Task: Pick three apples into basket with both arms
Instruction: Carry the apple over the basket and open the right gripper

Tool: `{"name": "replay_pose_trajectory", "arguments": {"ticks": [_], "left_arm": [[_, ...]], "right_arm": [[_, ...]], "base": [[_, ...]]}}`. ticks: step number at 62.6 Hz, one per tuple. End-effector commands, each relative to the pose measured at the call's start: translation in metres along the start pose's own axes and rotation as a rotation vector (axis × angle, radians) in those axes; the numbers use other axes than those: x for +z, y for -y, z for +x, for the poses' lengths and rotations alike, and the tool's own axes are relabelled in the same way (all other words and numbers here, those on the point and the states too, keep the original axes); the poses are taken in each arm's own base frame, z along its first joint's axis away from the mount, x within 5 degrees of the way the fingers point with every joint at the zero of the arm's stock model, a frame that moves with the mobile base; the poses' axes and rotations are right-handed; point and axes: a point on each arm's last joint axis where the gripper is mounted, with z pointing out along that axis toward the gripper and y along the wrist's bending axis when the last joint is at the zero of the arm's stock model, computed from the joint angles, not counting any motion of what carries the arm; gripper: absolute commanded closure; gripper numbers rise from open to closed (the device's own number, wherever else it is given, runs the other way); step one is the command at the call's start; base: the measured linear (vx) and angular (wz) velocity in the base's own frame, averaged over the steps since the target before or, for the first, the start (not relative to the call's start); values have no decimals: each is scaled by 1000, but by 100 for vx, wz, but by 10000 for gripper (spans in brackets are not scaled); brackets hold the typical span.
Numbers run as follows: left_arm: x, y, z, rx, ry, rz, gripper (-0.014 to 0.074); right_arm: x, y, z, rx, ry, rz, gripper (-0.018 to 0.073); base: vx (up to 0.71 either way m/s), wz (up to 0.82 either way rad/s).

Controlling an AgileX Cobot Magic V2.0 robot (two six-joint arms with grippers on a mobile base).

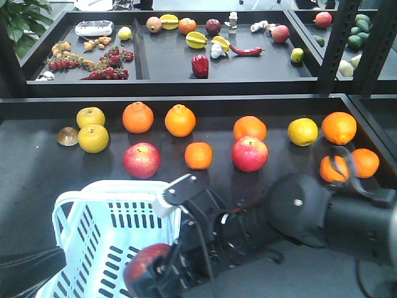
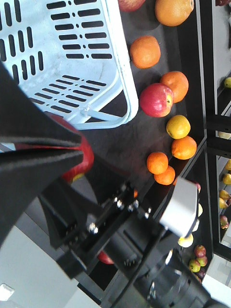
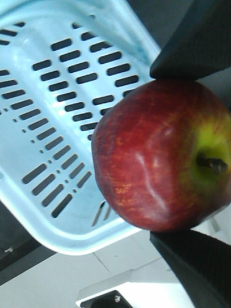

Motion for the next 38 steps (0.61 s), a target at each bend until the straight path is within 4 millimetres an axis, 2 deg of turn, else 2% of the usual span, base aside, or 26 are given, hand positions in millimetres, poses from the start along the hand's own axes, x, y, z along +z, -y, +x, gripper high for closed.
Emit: {"name": "replay_pose_trajectory", "arguments": {"ticks": [1,8,13,19,28,38], "left_arm": [[-2,1,-10,-24,55,-11,602],[-2,1,-10,-24,55,-11,602],[-2,1,-10,-24,53,-10,602],[-2,1,-10,-24,53,-10,602],[-2,1,-10,-24,53,-10,602],[-2,1,-10,-24,53,-10,602]], "right_arm": [[-10,-8,-26,-32,113,-6,256],[-8,-9,-30,-30,100,-34,31],[-7,-9,-30,-30,95,-36,-81],[-7,-9,-30,-42,96,-35,-161],[-7,-9,-30,-68,96,-37,-164],[-7,-9,-30,-60,96,-39,-115]], "base": [[0,0],[0,0],[0,0],[0,0],[0,0],[0,0]]}}
